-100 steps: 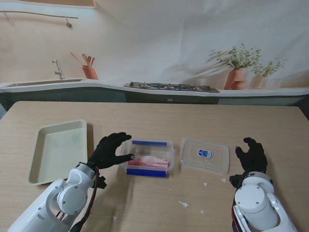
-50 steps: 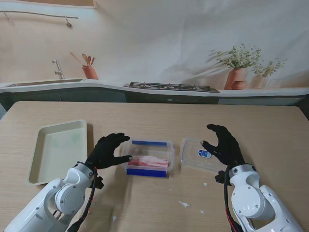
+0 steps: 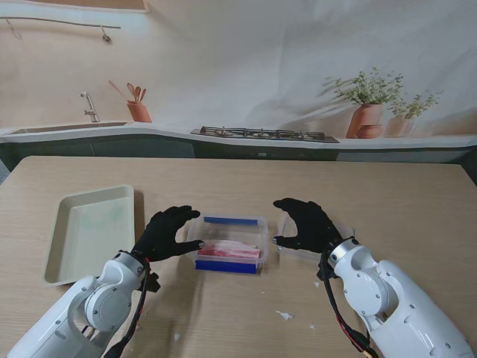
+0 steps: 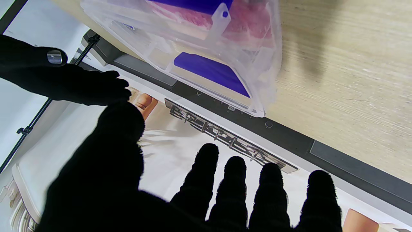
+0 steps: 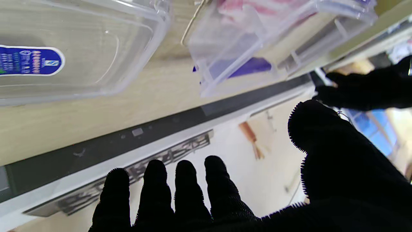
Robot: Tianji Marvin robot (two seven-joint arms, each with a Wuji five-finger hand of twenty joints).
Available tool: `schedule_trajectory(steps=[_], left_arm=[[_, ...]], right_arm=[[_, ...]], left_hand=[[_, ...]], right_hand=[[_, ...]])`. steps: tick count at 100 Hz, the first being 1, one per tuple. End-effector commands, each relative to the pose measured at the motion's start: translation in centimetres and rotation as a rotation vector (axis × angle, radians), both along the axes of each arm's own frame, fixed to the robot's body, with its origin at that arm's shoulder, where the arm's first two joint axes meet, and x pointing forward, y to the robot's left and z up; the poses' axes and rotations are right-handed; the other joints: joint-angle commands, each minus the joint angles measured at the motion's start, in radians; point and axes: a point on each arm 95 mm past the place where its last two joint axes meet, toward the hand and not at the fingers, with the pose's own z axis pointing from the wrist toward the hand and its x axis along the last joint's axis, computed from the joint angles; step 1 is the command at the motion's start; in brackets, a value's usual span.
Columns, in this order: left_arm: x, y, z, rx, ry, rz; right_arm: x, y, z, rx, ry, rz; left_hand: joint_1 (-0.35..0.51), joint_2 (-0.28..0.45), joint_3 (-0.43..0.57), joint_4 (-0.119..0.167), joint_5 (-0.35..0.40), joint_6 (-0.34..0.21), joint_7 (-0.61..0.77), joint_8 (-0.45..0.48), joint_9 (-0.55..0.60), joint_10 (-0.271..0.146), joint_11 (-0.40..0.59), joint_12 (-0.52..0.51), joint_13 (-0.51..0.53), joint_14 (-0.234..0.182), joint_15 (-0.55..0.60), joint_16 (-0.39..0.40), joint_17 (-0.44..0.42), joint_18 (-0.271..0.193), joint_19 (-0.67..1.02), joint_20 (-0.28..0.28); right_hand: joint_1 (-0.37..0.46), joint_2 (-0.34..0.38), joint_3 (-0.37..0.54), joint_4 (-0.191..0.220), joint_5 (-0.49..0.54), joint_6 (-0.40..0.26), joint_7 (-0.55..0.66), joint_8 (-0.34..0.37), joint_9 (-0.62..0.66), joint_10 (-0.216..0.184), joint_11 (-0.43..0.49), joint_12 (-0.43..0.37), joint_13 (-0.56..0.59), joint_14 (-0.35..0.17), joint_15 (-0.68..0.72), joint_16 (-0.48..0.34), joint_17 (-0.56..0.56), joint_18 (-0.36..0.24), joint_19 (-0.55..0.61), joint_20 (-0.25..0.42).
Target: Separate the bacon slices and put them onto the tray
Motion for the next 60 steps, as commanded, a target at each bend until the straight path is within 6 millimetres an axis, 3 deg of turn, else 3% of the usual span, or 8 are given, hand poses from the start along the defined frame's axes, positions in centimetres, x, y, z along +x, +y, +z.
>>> schedule_trajectory(steps=[1,60], left_arm=[[-0.2,-0.3,-0.2,-0.006,0.013,-0.003],[-0.3,-0.3,-0.3,-0.009,0.014,0.003]], right_arm=[[0.4,1.0,0.0,-0.005,0.023,0.045],[1.7,3.6,-1.7,-0.166,0.074,0.172]], left_hand=[[-0.023,-0.004,0.018,0.035,0.014,-0.015,0.005,-0.011,-0.021,-0.037,0.004,0.004,-0.027,-0.023,-0.016,-0.009,-0.005,-0.012,-0.031,0.002],[-0.025,-0.002,0.021,0.034,0.018,-0.01,0.004,-0.012,-0.021,-0.035,0.007,0.006,-0.027,-0.022,-0.013,-0.011,-0.005,-0.012,-0.031,0.0]], right_hand=[[-0.047,-0.012,-0.023,-0.004,-0.038,-0.002,-0.024,-0.015,-0.016,-0.039,-0.031,-0.011,-0.029,-0.033,-0.013,-0.004,-0.026,-0.02,-0.037,-0.014],[-0.059,-0.006,-0.066,-0.002,-0.045,-0.005,-0.041,-0.033,-0.012,-0.043,-0.05,-0.014,-0.027,-0.041,-0.024,0.001,-0.033,-0.012,-0.043,-0.022]])
